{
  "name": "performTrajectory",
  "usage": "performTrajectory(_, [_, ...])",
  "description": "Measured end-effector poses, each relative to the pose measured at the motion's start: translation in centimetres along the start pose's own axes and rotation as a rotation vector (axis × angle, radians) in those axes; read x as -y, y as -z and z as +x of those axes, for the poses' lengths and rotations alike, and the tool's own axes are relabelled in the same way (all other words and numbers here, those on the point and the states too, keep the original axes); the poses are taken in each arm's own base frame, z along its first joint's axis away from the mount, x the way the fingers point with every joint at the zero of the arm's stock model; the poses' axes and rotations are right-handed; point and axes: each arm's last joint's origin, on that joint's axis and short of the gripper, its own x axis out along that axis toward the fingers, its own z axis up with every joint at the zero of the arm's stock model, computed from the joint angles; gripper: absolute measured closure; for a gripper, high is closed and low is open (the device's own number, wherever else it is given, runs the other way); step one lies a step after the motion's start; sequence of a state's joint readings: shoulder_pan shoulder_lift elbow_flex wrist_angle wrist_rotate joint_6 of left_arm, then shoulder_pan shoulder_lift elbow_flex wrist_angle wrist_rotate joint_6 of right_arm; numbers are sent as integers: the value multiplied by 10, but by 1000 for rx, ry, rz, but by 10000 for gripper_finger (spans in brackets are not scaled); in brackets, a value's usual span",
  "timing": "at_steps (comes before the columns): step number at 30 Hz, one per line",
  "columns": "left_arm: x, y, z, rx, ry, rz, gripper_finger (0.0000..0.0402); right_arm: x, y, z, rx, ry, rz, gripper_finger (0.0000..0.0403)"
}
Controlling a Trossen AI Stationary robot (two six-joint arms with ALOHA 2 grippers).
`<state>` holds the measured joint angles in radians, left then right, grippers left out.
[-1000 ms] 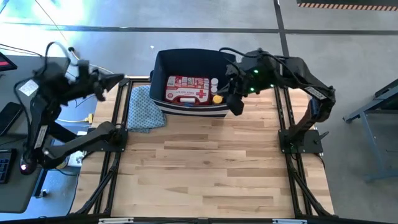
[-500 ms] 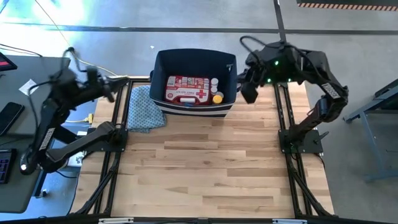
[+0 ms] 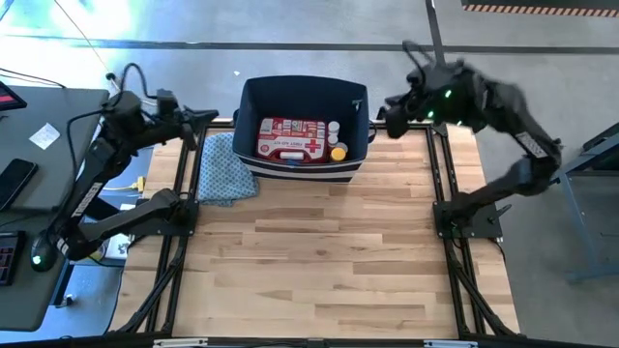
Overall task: Pick & place medical supplies in basket/bin
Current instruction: Return to Home Position
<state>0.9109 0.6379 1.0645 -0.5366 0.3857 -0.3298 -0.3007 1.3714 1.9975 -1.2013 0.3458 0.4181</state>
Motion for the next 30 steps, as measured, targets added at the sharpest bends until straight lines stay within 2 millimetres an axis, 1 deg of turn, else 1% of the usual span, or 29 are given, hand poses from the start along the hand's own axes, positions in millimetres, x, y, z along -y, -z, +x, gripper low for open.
performTrajectory(2, [-1, -1, -4, 16, -12, -22, 374, 4, 24, 14, 21, -58, 50, 403])
performTrajectory(5, [-2, -2, -10, 27, -4, -38, 371, 13, 61, 27, 140, -203, 144, 403])
performTrajectory(7, [-3, -2, -11, 25, 11, -43, 370, 21, 82, 28, 232, -289, 221, 403])
performTrajectory(9, [-4, -2, -12, 17, 34, -70, 370, 31, 104, 27, 290, -335, 288, 403])
performTrajectory(13, [-6, 1, -14, -11, 9, -108, 370, 52, 149, 24, 293, -363, 389, 403])
performTrajectory(15, [-10, 7, -12, -39, -11, -126, 375, 62, 168, 19, 293, -385, 438, 403])
performTrajectory(18, [-16, 21, -12, -46, -72, -157, 379, 75, 191, 12, 314, -414, 493, 403])
performTrajectory(20, [-21, 32, -12, -47, -118, -146, 379, 83, 203, 4, 344, -440, 507, 403])
performTrajectory(23, [-24, 44, -13, -57, -128, -139, 378, 95, 217, -11, 362, -463, 502, 403])
performTrajectory(26, [-24, 51, -16, -62, -117, -118, 374, 107, 233, -23, 324, -441, 506, 403])
performTrajectory(28, [-27, 58, -13, -108, -101, -141, 375, 113, 243, -28, 293, -422, 517, 403])
performTrajectory(30, [-31, 65, -11, -151, -125, -156, 379, 118, 250, -32, 282, -417, 536, 403])
